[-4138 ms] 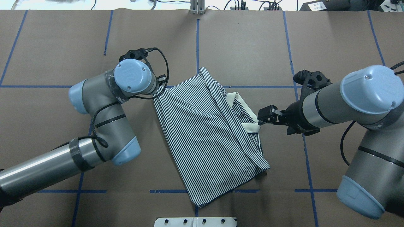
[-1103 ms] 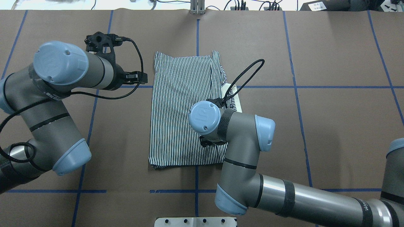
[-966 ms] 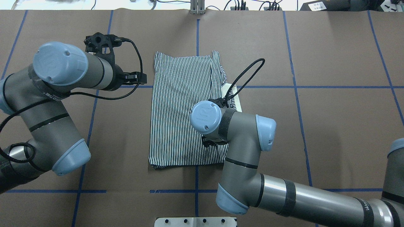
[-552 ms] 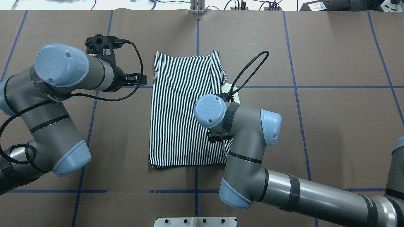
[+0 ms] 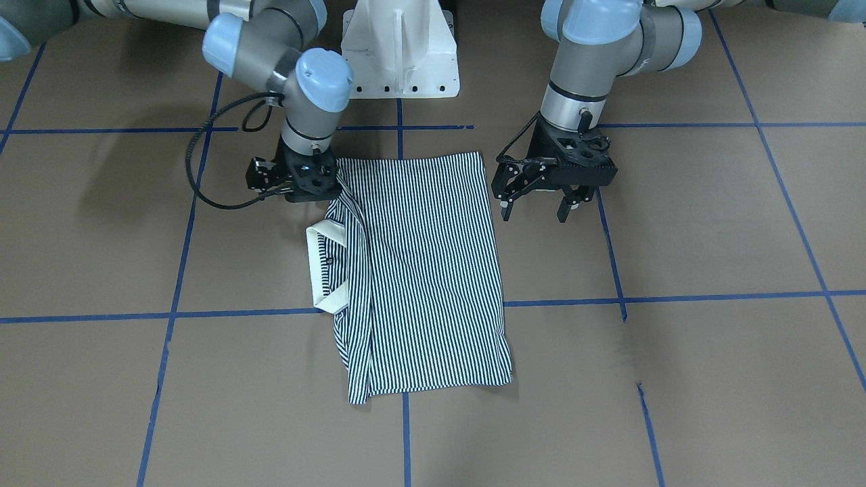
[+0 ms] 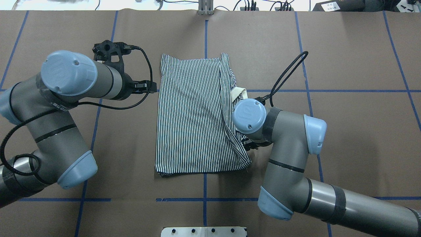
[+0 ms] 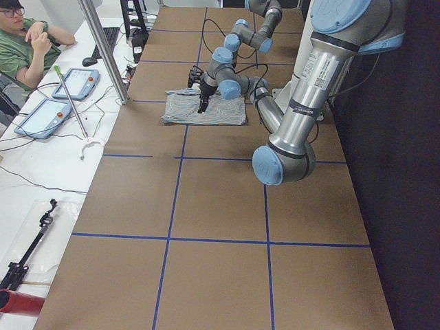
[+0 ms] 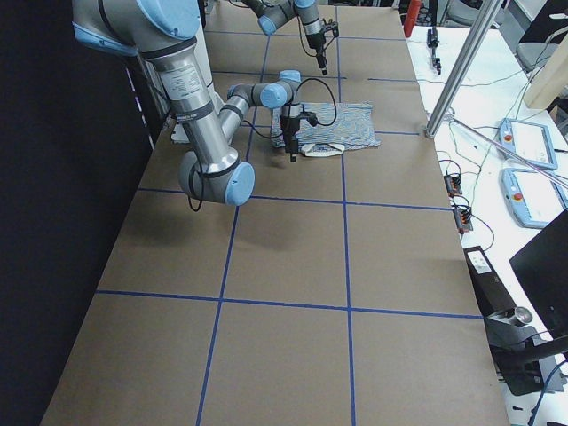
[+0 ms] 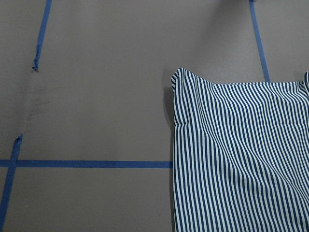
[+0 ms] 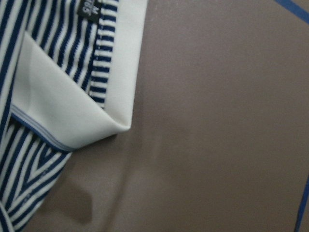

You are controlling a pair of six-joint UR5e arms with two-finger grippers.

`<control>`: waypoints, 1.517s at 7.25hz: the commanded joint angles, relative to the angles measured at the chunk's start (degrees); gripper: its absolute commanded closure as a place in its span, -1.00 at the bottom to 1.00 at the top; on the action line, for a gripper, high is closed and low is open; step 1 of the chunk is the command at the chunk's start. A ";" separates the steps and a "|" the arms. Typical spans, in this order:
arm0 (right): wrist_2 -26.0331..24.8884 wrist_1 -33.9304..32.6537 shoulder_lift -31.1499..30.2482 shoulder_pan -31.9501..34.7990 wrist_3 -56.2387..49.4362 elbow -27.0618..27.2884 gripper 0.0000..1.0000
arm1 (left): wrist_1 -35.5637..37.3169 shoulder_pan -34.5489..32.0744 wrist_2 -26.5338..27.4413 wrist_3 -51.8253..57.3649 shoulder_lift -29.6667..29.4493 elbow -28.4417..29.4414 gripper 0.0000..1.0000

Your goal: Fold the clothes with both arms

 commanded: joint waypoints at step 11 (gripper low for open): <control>2.00 6.46 8.56 -0.97 -0.63 -10.58 -1.00 | -0.15 0.29 -0.45 0.00 0.50 0.06 -1.00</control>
